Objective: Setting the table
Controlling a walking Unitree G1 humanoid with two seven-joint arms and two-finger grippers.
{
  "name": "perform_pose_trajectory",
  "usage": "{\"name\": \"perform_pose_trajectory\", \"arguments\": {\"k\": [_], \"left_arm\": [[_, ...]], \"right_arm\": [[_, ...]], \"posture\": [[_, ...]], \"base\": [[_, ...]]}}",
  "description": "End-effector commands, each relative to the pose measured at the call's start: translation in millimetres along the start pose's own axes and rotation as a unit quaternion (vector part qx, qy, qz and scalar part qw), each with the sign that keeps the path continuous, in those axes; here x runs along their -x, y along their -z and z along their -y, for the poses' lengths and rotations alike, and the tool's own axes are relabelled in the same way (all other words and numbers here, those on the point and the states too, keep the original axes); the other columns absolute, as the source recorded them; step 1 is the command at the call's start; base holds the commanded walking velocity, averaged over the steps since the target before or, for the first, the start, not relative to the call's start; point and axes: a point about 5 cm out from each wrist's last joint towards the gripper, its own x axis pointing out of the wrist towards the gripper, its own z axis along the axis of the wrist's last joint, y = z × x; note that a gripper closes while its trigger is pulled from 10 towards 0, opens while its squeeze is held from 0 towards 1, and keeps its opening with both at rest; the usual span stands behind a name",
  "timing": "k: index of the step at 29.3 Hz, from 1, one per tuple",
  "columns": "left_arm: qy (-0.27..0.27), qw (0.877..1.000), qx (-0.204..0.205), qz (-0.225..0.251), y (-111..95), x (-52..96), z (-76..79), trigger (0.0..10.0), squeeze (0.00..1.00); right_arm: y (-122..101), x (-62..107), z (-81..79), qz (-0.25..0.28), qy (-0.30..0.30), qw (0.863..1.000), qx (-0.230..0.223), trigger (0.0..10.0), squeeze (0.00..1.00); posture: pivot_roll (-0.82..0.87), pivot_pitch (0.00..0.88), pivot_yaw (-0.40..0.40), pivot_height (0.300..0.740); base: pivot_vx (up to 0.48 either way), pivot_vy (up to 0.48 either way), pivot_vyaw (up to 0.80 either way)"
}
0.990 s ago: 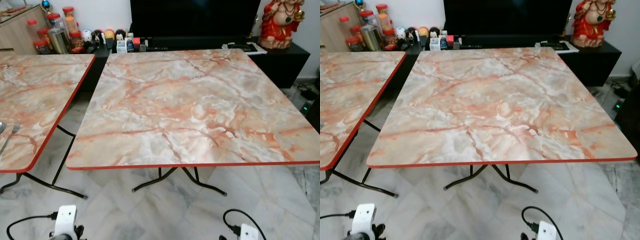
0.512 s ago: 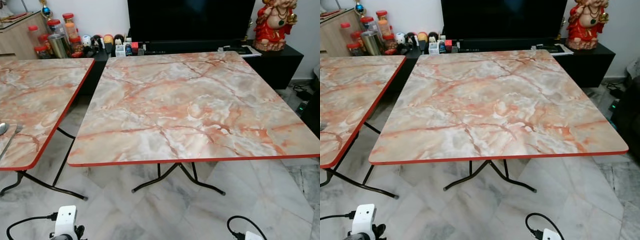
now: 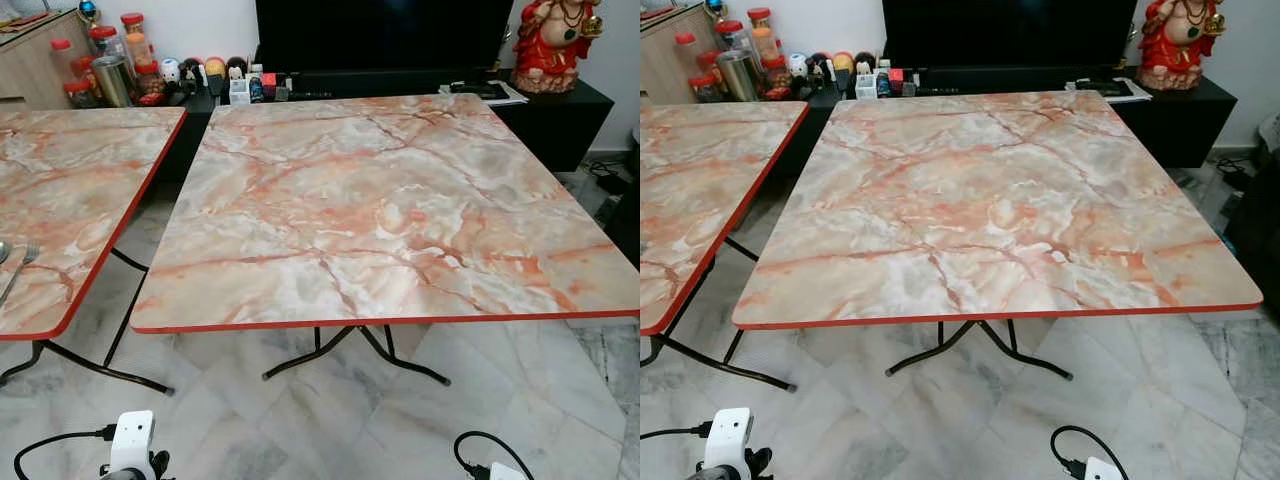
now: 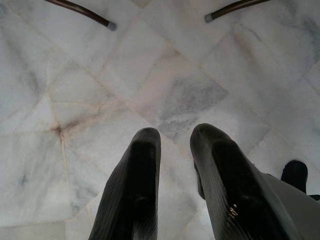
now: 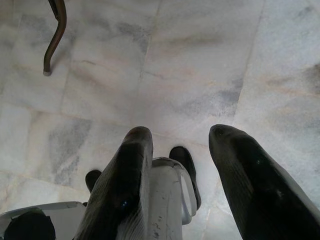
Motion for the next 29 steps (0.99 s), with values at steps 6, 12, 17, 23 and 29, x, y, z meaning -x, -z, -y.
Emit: {"name": "perform_pose_trajectory", "arguments": {"k": [6, 12, 17, 23, 29], "left_arm": [[-0.002, 1.000, -0.005, -0.011, 5.0, 1.6, -3.8, 10.0, 0.00], [-0.001, 1.000, -0.006, -0.013, 6.0, 1.8, -3.9, 10.0, 0.00], [-0.002, 1.000, -0.007, -0.014, 6.9, 2.1, -4.3, 10.0, 0.00], [-0.002, 1.000, -0.008, -0.015, 7.2, 2.2, -4.7, 10.0, 0.00], [-0.003, 1.000, -0.009, -0.014, 7.0, 2.4, -5.4, 10.0, 0.00]], "right_arm": [[3.5, 1.1, 1.0, -0.005, 0.000, 1.000, 0.005, 10.0, 0.00], [4.1, 1.4, 1.4, -0.006, -0.001, 1.000, 0.007, 10.0, 0.00], [5.0, 1.6, 1.4, -0.007, -0.001, 1.000, 0.007, 10.0, 0.00], [5.4, 1.7, 1.3, -0.007, -0.002, 1.000, 0.008, 10.0, 0.00], [5.7, 1.7, 0.9, -0.007, -0.002, 1.000, 0.007, 10.0, 0.00]], "posture": [[0.00, 0.000, 0.013, 0.736], [0.00, 0.000, 0.012, 0.736], [0.00, 0.000, 0.013, 0.736], [0.00, 0.000, 0.013, 0.736], [0.00, 0.000, 0.015, 0.736]], "base": [[0.000, 0.000, 0.00], [0.000, 0.000, 0.00], [0.000, 0.103, 0.00], [0.000, 0.266, 0.00], [0.000, 0.380, 0.00]]}}
